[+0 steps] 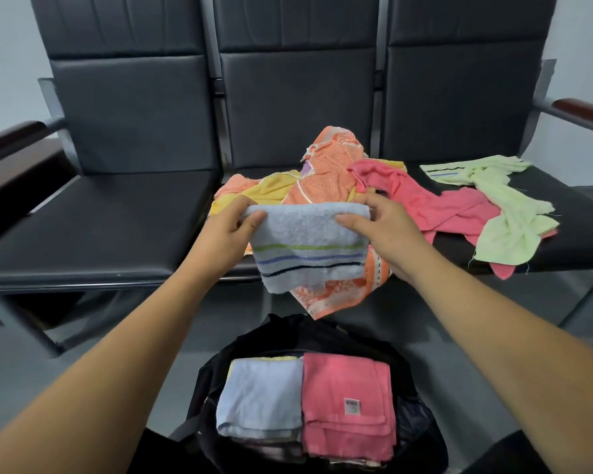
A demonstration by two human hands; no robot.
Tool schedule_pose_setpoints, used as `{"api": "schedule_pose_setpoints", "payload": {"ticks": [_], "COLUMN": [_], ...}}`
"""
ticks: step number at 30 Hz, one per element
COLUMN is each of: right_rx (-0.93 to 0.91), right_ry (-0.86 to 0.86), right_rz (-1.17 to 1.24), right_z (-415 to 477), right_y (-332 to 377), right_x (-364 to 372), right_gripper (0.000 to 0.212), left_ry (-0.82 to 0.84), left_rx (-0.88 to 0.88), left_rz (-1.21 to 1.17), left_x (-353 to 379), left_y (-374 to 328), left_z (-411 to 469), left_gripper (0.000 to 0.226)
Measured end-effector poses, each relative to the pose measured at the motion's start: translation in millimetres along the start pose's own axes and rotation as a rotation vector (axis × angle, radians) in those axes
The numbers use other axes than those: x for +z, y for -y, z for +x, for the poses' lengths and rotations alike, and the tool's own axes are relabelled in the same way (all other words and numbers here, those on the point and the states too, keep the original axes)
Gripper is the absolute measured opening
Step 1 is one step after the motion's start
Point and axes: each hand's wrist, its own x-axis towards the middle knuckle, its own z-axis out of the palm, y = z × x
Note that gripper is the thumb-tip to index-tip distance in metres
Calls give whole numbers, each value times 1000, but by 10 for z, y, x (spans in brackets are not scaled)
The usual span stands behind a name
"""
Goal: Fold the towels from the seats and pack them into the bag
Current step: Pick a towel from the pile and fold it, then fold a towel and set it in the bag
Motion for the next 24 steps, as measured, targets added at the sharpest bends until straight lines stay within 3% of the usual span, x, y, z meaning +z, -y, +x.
{"api": "schedule_pose_setpoints", "payload": {"ticks": [6, 15, 18, 21, 22, 24], "right_rx": [228, 575, 751, 778, 759, 699], "right_ry": [-9, 255, 337, 320, 291, 269], "right_rz": [32, -79, -14, -93, -135, -232], "right_z": [-209, -652, -733, -707, -688, -651], "right_y": [-426, -1398, -1568, -1725, -1770, -1834], "right_x": [495, 1311, 1429, 1534, 1570, 1637], "right_gripper": [15, 20, 18, 24, 26, 29], "left_ry": [182, 562, 629, 625, 613, 643], "left_rx": [-128, -485, -599, -645, -651, -649], "left_rz": [59, 75, -5, -61, -72, -28], "left_x": [-44, 281, 344, 457, 515, 638], "left_y": [390, 1366, 1547, 1718, 1789, 1917], "left_z": [-198, -821, -889, -866, -866, -911], "left_gripper": [33, 30, 33, 30, 37, 71]}}
